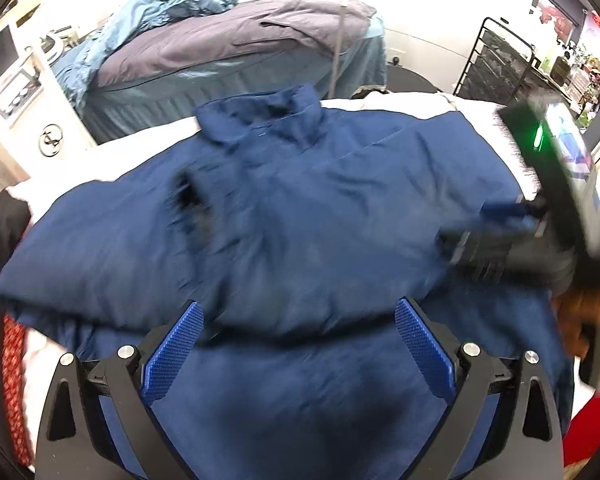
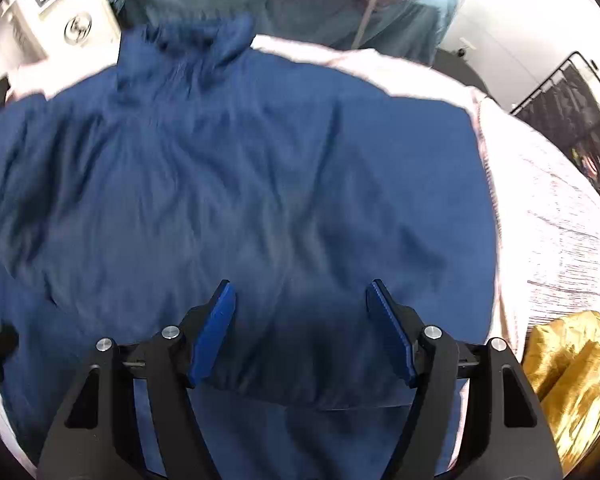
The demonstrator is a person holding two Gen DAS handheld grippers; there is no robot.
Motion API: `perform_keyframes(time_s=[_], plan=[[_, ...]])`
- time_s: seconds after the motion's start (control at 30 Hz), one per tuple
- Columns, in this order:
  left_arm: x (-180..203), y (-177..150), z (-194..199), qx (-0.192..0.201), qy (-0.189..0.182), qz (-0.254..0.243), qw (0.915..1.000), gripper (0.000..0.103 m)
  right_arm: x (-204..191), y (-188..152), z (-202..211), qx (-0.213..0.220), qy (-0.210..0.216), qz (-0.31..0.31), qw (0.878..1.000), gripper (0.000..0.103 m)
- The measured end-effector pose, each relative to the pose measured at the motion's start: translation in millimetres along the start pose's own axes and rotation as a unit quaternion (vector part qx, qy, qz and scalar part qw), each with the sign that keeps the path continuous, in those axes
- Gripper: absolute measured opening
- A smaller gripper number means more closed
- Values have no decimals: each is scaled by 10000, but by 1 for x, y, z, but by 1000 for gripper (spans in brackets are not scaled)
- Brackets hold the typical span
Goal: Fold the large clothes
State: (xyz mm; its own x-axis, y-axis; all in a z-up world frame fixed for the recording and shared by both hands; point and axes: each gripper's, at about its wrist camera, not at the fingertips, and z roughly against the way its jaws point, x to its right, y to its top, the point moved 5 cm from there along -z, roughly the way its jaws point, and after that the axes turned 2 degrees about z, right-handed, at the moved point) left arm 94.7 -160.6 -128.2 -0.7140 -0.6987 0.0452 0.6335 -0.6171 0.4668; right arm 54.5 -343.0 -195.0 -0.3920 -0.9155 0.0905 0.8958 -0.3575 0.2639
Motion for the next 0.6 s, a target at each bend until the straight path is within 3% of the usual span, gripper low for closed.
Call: perform_keyframes(time_s=[0.07, 0.17, 0.23, 0.3, 0.53, 0.6], plan=[[11, 5, -17, -152, 3, -83, 9999, 95, -5, -6, -13, -123, -146, 166, 9997, 69], [22, -2, -48, -545, 362, -306, 9974, 95, -11, -14, -31, -268, -373, 341, 9984, 70], [16, -12, -77, -1045, 730, -374, 9911, 95, -14, -15, -38, -288, -470, 413, 9976, 72], [7, -25, -99, -1453, 833, -336, 9853, 96, -17, -15, -42, -315, -505, 442, 9972, 73], [0, -35, -80, -1210, 620, -351, 9901, 96, -23, -17, -48, -243, -639, 472, 9965, 78], [-9, -39, -59, -1035, 442, -74, 9936, 96, -24, -19, -47, -235, -678, 468, 9963, 80]])
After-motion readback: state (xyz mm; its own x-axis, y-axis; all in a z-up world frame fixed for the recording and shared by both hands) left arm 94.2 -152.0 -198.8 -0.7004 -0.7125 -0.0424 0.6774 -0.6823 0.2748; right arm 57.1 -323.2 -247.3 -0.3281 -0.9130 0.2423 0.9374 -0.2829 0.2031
